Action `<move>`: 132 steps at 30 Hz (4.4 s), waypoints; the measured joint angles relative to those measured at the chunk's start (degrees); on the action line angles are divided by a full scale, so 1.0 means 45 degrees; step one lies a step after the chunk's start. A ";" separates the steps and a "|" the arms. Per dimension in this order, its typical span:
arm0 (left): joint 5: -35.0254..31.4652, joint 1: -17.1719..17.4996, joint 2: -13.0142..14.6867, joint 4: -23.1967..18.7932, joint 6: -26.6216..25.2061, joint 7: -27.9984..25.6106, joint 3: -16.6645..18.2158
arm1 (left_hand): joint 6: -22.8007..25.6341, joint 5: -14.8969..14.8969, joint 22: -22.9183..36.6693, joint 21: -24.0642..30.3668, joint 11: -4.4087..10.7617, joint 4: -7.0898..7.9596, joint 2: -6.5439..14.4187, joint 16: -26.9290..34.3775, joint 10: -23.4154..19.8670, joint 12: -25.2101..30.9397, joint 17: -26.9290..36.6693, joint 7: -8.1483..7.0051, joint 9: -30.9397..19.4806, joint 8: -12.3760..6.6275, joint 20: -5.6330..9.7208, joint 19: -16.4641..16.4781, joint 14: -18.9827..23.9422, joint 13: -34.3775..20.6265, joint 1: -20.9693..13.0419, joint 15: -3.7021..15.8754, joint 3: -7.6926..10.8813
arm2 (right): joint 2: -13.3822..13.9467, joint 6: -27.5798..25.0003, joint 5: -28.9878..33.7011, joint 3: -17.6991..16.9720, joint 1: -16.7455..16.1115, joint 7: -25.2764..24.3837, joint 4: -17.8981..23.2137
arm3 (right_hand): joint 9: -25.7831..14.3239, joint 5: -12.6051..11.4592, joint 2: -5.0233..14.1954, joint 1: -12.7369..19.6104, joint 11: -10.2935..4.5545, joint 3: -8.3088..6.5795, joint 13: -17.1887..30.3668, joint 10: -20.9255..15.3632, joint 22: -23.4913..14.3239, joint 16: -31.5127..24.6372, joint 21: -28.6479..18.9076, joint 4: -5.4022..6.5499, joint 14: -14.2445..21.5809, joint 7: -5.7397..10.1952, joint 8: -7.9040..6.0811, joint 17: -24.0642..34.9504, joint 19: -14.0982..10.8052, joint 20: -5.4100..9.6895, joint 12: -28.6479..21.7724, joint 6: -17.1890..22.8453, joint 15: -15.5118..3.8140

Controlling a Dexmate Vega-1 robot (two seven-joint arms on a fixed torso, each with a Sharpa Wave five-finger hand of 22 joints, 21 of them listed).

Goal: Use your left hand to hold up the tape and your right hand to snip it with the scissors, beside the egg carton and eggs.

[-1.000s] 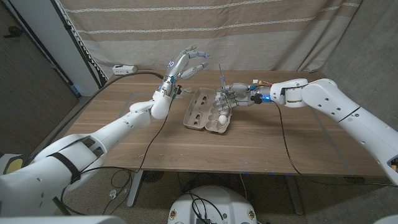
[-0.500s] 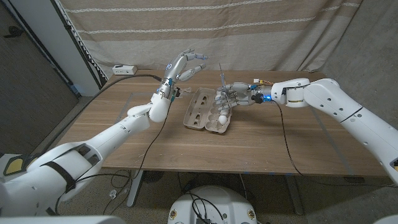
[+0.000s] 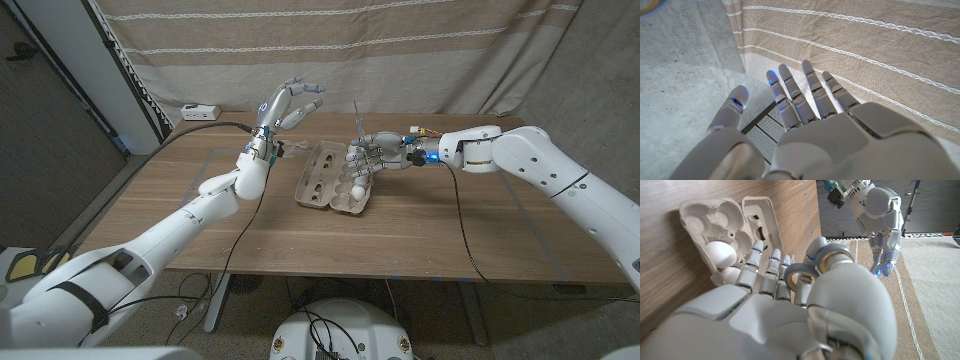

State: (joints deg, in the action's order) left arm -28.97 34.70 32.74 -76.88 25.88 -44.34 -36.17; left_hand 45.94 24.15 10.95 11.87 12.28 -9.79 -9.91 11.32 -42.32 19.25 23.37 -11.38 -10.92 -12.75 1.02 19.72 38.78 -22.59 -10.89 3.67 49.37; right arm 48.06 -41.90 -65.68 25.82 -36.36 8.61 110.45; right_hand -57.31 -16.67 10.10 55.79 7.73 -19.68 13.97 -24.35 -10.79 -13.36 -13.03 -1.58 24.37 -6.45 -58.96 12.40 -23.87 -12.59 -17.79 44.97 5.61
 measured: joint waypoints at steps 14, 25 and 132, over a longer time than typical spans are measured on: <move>0.1078 0.1003 0.0225 -0.1331 -0.0827 0.1046 0.0962 | -0.0099 -0.0001 0.0029 0.0001 -0.0040 0.0053 -0.0001 0.0000 0.0201 -0.0300 -0.0106 0.0002 -0.0001 0.0054 -0.0069 -0.0069 -0.0398 0.0093 0.0000 -0.0020 0.0052 | 0.0050 0.0028 0.0013 0.0027 0.0173 0.0455 -0.0212 | 0.0027 0.0182 0.0000 0.0003 0.0000 0.0074 0.0004 0.0000 0.0001 0.0001 -0.0074 -0.0037 0.0047 0.0044 -0.0004 0.0060 -0.0224 0.0014 0.0070 -0.0044 -0.0047; 0.2058 0.1419 0.0224 -0.1733 -0.1045 0.1871 0.1439 | -0.0716 -0.0050 0.0029 0.0059 -0.0024 -0.0021 0.0116 -0.0162 0.0847 -0.0901 -0.0631 -0.0011 -0.0033 0.0247 -0.0068 -0.0068 -0.1114 0.0427 -0.0117 -0.0067 0.0441 | 0.0110 0.0126 -0.0027 -0.0109 0.0069 0.0401 -0.0187 | 0.0134 0.0269 -0.0001 0.0004 0.0000 0.0088 0.0003 0.0000 0.0002 -0.0049 -0.0119 -0.0049 0.0205 0.0045 -0.0101 0.0119 -0.0476 0.0158 0.0070 -0.0045 -0.0021; 0.3513 0.2107 0.0427 -0.2045 -0.2380 0.2615 0.2103 | -0.0698 -0.0198 0.0024 0.0059 -0.0066 0.0087 -0.0050 -0.0050 0.0653 -0.1281 -0.1408 0.0208 -0.0029 0.0147 -0.0204 -0.0204 -0.1179 0.1005 0.0324 -0.0134 0.0366 | 0.0360 0.0475 -0.1354 -0.0619 -0.0307 0.1396 -0.0065 | 0.3126 0.1343 -0.0146 0.0350 -0.0883 0.2100 1.2715 0.0864 -0.6661 -1.2205 -0.8210 -0.0653 0.1824 0.0259 0.0204 1.0444 -0.2684 0.3495 -1.5122 -0.0053 -0.1955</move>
State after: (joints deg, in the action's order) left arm -13.16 44.18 34.66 -86.08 15.17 -32.57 -26.71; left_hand 42.80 23.26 11.05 12.13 11.98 -9.40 -10.13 11.10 -39.38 13.49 17.03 -10.45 -11.05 -12.09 0.11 18.81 33.48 -18.07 -9.43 3.07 51.01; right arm 49.68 -39.76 -71.77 23.03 -37.74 14.90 110.15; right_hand -43.24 -10.63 9.44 57.36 3.75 -10.23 71.18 -20.46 -40.76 -68.28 -49.97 -4.52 32.58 -5.29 -58.04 59.40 -35.95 3.14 -85.84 44.73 -3.19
